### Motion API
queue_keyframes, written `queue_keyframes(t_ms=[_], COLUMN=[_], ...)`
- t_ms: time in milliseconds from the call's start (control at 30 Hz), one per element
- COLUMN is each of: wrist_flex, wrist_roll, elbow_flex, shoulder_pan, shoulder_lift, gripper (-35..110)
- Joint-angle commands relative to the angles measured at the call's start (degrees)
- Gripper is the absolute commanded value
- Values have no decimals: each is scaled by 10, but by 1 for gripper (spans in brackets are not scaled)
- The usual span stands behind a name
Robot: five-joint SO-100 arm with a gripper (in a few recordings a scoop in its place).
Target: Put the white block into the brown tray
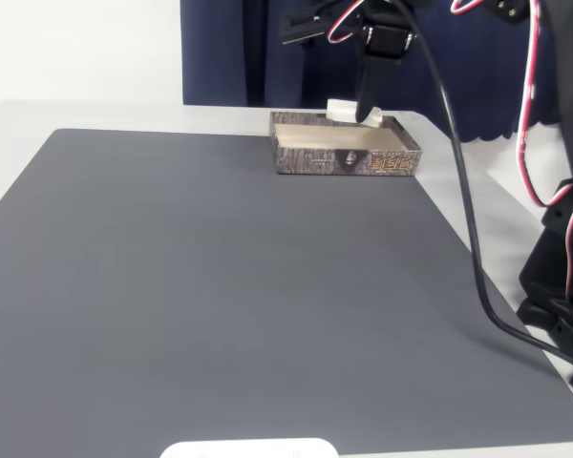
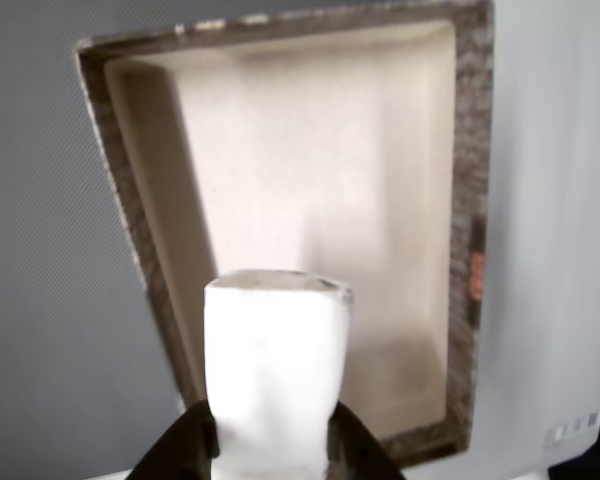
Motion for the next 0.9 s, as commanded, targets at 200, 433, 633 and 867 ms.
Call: queue_keyframes(t_ms=[200,433,633,867], wrist_flex=[2,-7,-20,-62], wrist_roll=[-9,-116,-142,-157], elbow_flex=[-49,-62,-88,-105], shoulder_pan=[-11,-14,8,21], shoulder_lift=[-25,-43,-67,-103], gripper=[7,6,6,9])
